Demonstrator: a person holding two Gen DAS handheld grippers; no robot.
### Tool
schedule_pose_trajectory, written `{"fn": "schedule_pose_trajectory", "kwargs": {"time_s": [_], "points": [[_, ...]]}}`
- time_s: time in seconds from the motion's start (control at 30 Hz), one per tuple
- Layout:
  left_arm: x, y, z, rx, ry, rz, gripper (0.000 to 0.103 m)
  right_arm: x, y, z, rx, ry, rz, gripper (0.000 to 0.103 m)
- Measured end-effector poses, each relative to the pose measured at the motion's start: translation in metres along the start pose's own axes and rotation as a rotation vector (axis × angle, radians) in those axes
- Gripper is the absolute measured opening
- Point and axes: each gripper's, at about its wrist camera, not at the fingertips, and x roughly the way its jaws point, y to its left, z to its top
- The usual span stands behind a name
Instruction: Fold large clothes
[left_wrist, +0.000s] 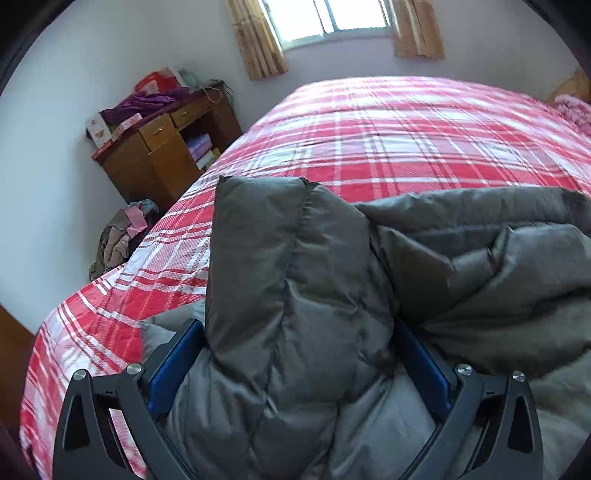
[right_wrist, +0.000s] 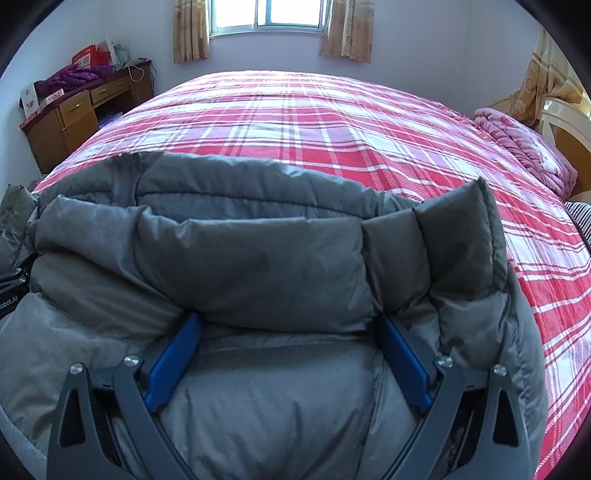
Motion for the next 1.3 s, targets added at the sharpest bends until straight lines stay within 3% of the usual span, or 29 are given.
{"fn": "schedule_pose_trajectory", "kwargs": {"time_s": [0.1,0.23,0.37,0.47,0.57,0.87,0.97,1.1,1.13,1.2,1.3], "points": [[-0.043,0.016,-0.003,-0.027,-0.066,-0.007,0.102,-0.012,0.002,0.003,-0.014,0.013,-0.028,0.095],[-0.090,0.017,-0.018,0.004,-0.195,0.012,0.102,-0.067,0.016,0.002,0.028,-0.112,0.002,0.095],[-0.076,0.005,-0.039,0.037,-0.163,0.043,0.102,-0.087,0.057,-0.005,-0.037,-0.136,0.046,0.095],[-0.056,0.005,-0.053,0.015,-0.134,0.028,0.102,-0.074,0.086,-0.018,-0.122,-0.113,0.011,0.095],[-0.048,0.011,-0.055,-0.016,-0.137,0.004,0.102,-0.054,0.089,-0.028,-0.135,-0.070,0.012,0.095],[-0.035,0.006,-0.051,-0.007,-0.103,0.014,0.102,-0.029,0.087,-0.031,-0.123,-0.050,0.018,0.100],[-0.053,0.011,-0.048,0.027,-0.089,0.027,0.102,-0.028,0.088,-0.029,-0.123,-0.036,0.019,0.100],[-0.117,0.053,-0.061,-0.013,-0.230,0.074,0.102,-0.059,0.080,-0.032,-0.132,-0.049,0.025,0.099],[-0.124,0.066,-0.070,-0.039,-0.225,0.087,0.102,-0.079,0.076,-0.038,-0.126,-0.095,0.028,0.100],[-0.115,0.088,-0.090,-0.105,-0.150,0.027,0.102,-0.112,0.073,-0.054,-0.132,-0.166,0.016,0.102],[-0.083,0.101,-0.113,-0.161,-0.031,0.010,0.102,-0.134,0.073,-0.082,-0.136,-0.193,0.009,0.103]]}}
